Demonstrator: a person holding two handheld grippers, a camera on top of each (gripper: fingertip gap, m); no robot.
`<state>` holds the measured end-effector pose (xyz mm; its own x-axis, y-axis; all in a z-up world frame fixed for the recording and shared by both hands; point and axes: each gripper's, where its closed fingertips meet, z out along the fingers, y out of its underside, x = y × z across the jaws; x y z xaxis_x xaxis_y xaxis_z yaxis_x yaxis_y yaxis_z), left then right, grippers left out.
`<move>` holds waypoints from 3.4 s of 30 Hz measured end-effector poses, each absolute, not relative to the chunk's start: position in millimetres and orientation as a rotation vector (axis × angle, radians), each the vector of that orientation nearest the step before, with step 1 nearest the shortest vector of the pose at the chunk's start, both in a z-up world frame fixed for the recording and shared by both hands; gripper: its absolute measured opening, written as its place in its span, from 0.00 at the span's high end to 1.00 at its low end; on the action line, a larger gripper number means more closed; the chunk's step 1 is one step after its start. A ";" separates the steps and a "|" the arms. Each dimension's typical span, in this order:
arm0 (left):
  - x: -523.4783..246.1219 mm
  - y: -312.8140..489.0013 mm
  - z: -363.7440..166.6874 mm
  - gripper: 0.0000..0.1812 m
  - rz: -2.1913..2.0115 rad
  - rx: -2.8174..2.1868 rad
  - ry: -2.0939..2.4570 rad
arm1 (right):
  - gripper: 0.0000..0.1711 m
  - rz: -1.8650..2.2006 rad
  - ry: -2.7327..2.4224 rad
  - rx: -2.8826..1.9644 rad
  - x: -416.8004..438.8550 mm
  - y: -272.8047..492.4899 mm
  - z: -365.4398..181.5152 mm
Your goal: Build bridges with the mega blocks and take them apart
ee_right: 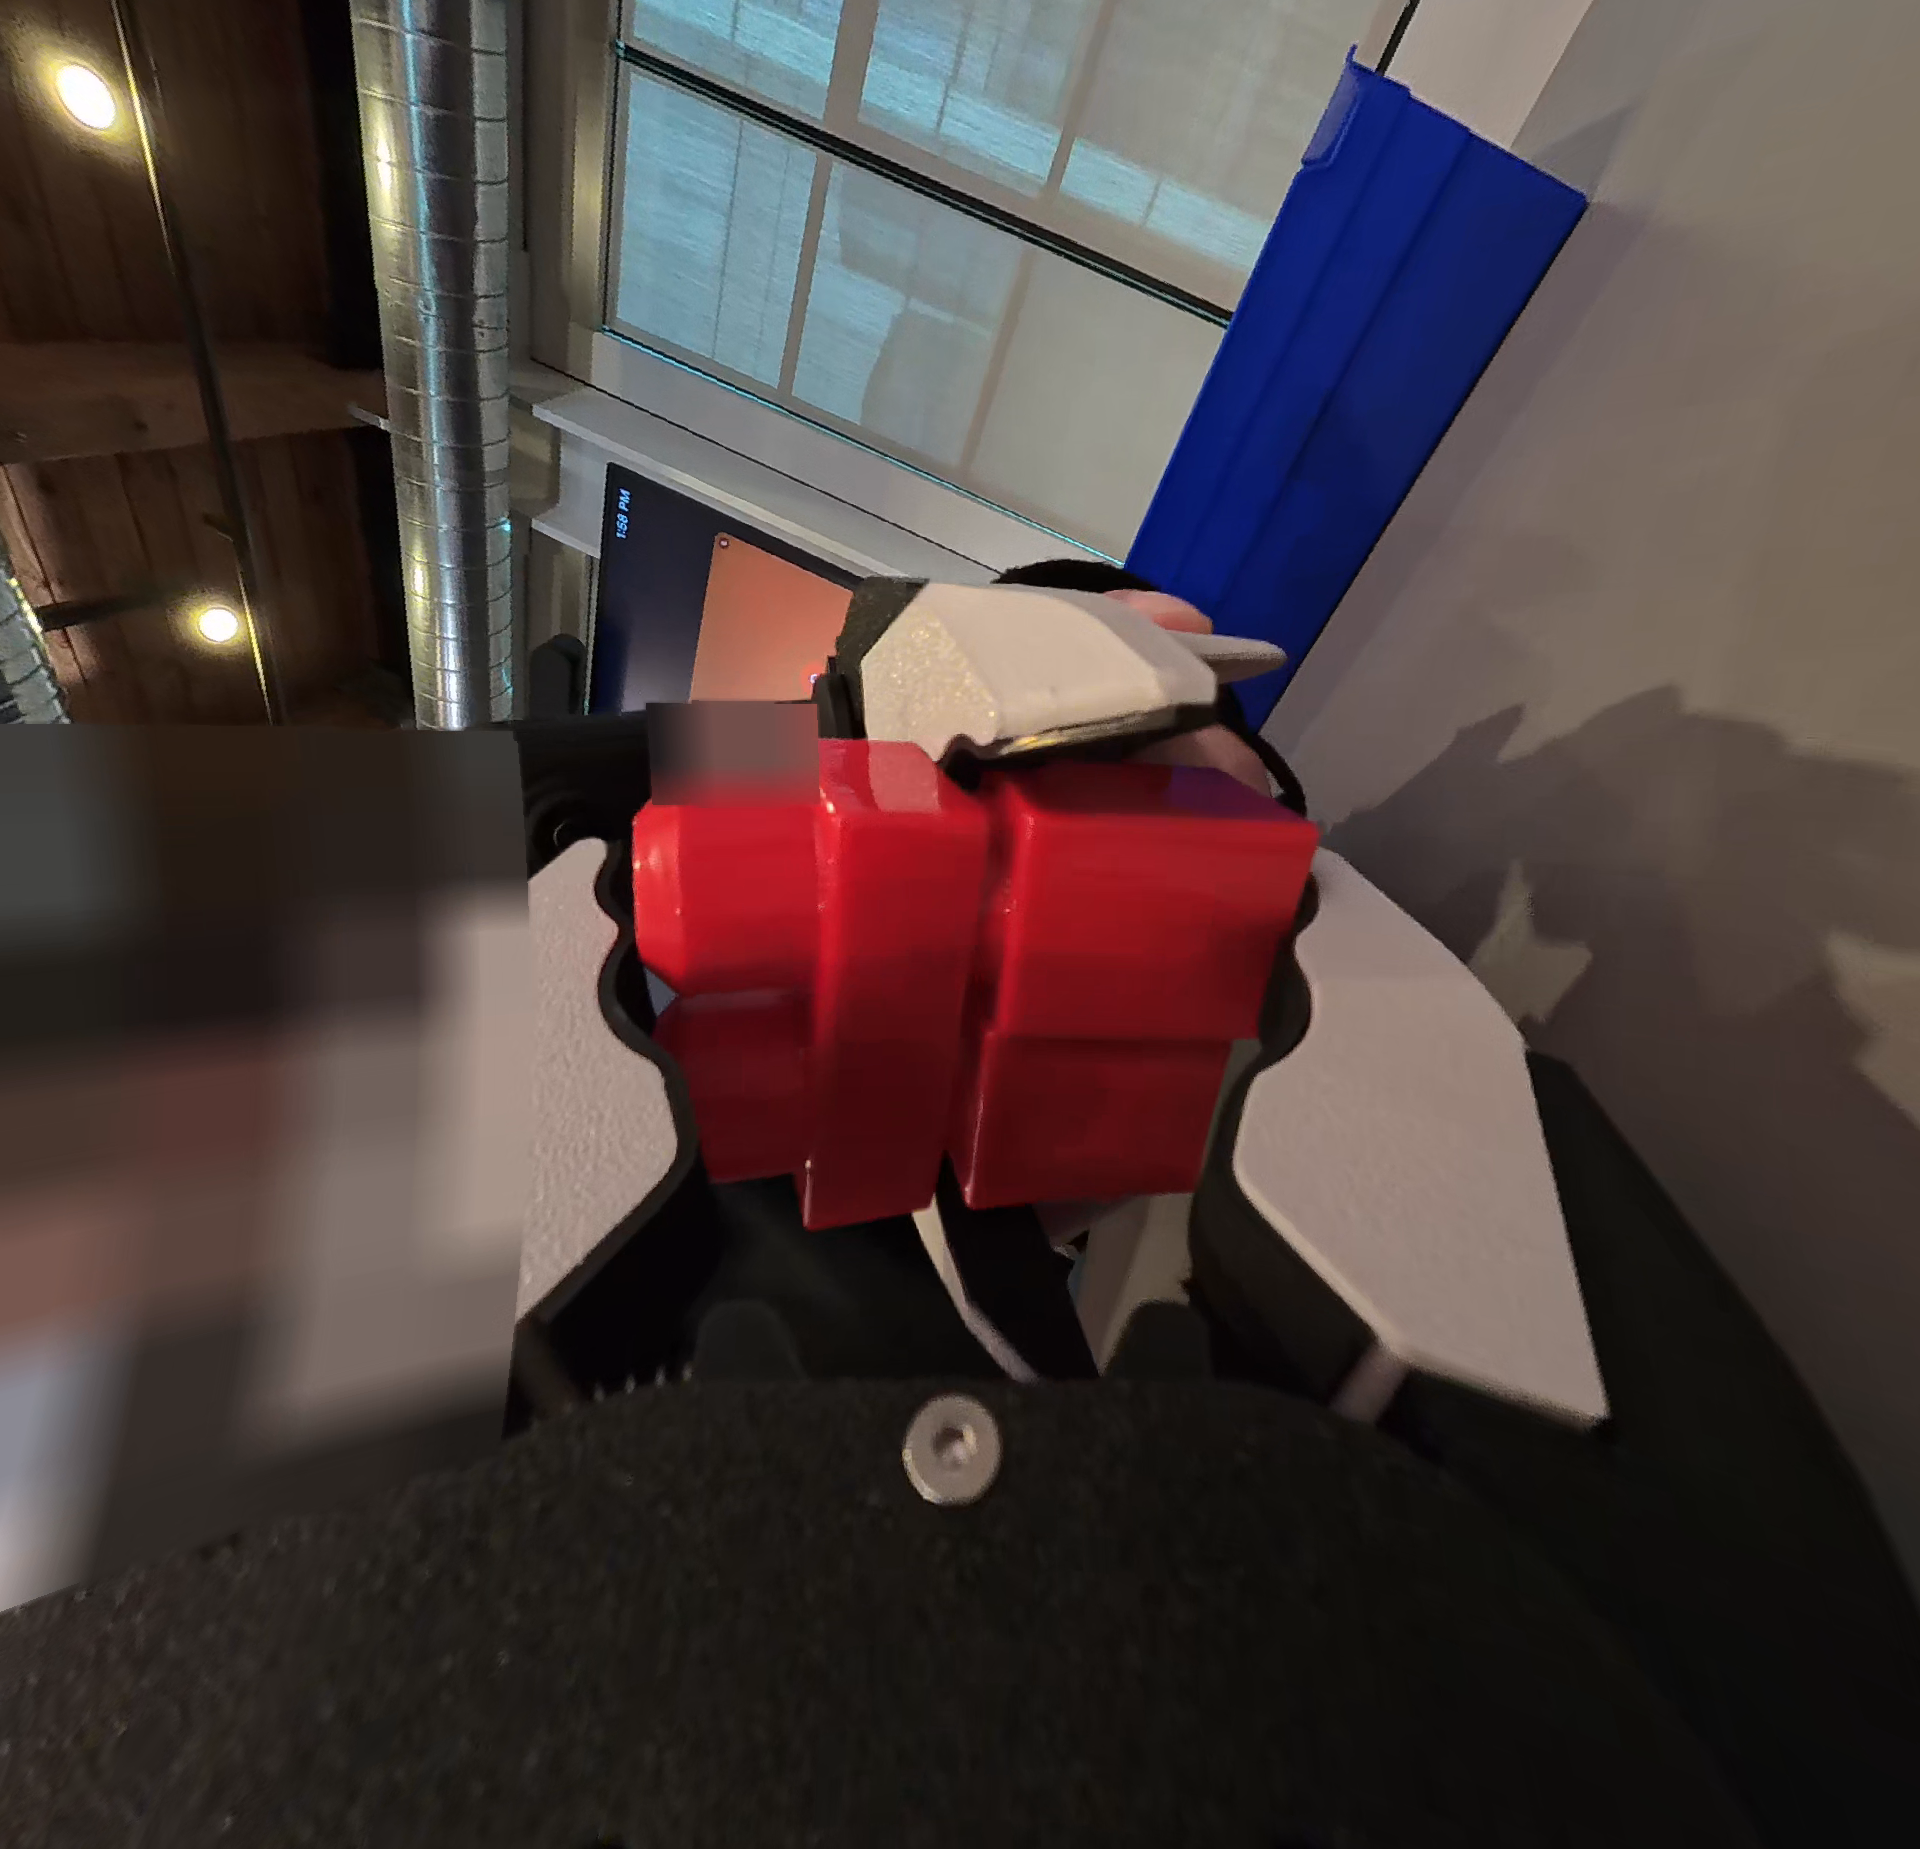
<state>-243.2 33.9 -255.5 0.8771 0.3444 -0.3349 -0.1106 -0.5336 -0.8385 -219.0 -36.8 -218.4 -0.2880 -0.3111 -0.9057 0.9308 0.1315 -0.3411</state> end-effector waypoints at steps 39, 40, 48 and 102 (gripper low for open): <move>-233.6 39.1 -221.8 0.49 0.634 -1.870 -0.128 | 0.34 -1.402 0.982 0.568 -212.6 -30.2 -185.8; -232.5 38.6 -216.8 0.50 0.620 -1.842 -0.132 | 0.34 -1.396 0.957 0.550 -211.9 -28.3 -182.2; -225.1 42.6 -215.7 0.50 0.627 -1.833 -0.068 | 0.33 -1.374 1.001 0.532 -202.4 -31.8 -182.1; -216.9 45.3 -215.9 0.50 0.569 -1.803 -0.018 | 0.30 -1.398 1.040 0.514 -197.1 -33.3 -182.8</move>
<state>-216.9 45.3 -215.9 0.8809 0.2972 -0.3684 -0.2739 -0.3147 -0.9088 -197.1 -33.3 -182.8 -0.1434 -0.5449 -0.8261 0.9478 0.1645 -0.2730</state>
